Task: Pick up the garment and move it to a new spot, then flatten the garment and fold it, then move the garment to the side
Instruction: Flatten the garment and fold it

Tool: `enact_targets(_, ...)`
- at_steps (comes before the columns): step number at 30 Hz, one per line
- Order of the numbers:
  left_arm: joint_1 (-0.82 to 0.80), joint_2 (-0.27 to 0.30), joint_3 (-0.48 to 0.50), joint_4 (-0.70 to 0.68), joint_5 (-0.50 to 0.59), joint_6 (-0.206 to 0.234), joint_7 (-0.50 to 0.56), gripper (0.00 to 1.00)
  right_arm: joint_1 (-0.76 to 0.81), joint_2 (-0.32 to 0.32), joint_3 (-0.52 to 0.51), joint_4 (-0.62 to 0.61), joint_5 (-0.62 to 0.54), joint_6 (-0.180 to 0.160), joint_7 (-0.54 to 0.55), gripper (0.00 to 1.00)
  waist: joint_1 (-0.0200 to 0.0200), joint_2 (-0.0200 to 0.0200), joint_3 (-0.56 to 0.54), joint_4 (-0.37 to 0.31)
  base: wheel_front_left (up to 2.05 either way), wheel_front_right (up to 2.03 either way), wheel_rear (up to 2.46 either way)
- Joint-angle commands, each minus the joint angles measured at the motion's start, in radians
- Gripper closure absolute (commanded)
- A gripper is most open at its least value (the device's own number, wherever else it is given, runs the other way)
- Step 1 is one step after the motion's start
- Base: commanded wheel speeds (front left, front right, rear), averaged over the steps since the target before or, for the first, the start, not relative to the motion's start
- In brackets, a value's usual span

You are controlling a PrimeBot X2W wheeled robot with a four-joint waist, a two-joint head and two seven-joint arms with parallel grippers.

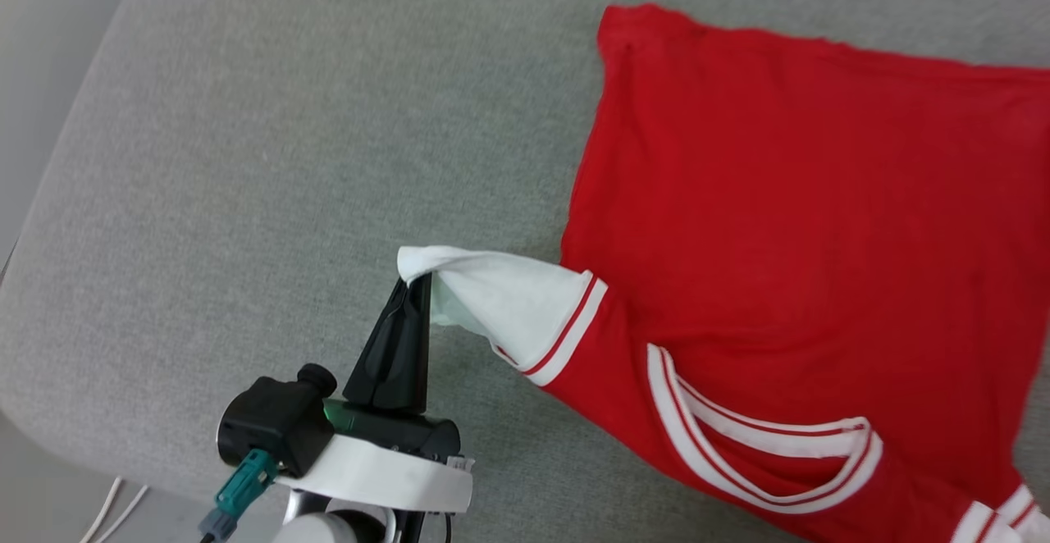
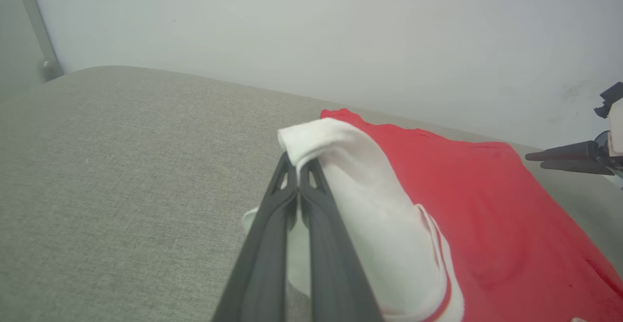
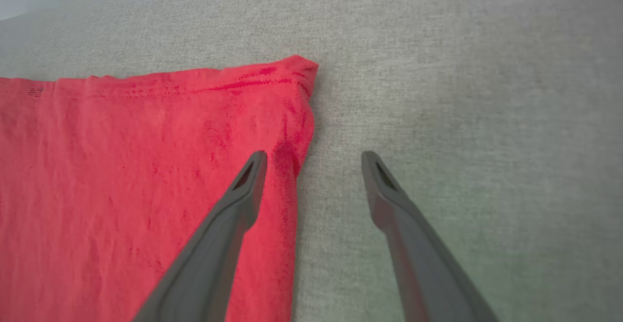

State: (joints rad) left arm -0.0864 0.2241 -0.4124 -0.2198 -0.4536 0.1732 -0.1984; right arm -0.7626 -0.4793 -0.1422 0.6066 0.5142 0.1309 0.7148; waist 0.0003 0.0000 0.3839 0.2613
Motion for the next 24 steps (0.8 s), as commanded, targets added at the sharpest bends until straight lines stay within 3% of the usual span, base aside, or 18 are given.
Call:
enact_targets(1,-0.032,-0.011,0.002,0.008,-0.003,-0.011,-0.015,1.0,-0.062,-0.006,-0.002,0.016,-0.017,0.0,0.018,0.0,-0.0003,0.0,0.093,0.058,0.0,0.0,0.0)
enact_targets(9,-0.066,-0.032,-0.001,0.054,-0.007,-0.031,-0.037,1.0,-0.078,0.048,0.007,0.137,-0.05,-0.001,0.164,0.0,-0.0003,0.0,0.126,0.062,0.0,0.0,0.0)
enact_targets(10,-0.069,-0.033,0.0,0.06,-0.008,-0.031,-0.039,1.0,-0.073,0.057,0.007,0.155,-0.058,-0.001,0.188,0.31,-0.0003,0.0,0.124,0.062,0.0,0.0,0.0)
enact_targets(11,-0.07,-0.033,0.0,0.067,-0.01,-0.033,-0.041,1.0,-0.07,0.065,0.006,0.164,-0.062,-0.001,0.206,0.8,-0.0003,0.0,0.123,0.062,0.0,0.0,0.0)
enact_targets(12,-0.071,-0.034,0.0,0.074,-0.01,-0.036,-0.043,1.0,-0.071,0.068,0.005,0.166,-0.069,-0.001,0.215,1.0,-0.0003,0.0,0.121,0.062,0.0,0.0,0.0)
enact_targets(18,-0.073,-0.034,0.007,0.111,-0.017,-0.046,-0.05,1.0,-0.114,0.025,0.011,0.108,-0.115,0.0,0.168,1.0,-0.0003,0.0,0.081,0.047,0.0,0.0,0.0)
enact_targets(19,-0.062,-0.025,0.019,0.138,-0.027,-0.047,-0.052,1.0,-0.135,-0.019,0.009,0.072,-0.147,-0.001,0.127,1.0,-0.0003,0.0,0.034,0.028,0.0,0.0,0.0)
enact_targets(24,-0.037,-0.012,0.042,0.174,-0.041,-0.038,-0.053,1.0,-0.104,-0.055,0.009,0.033,-0.167,-0.001,0.108,1.0,-0.0003,0.0,-0.05,-0.029,0.0,0.0,0.0)
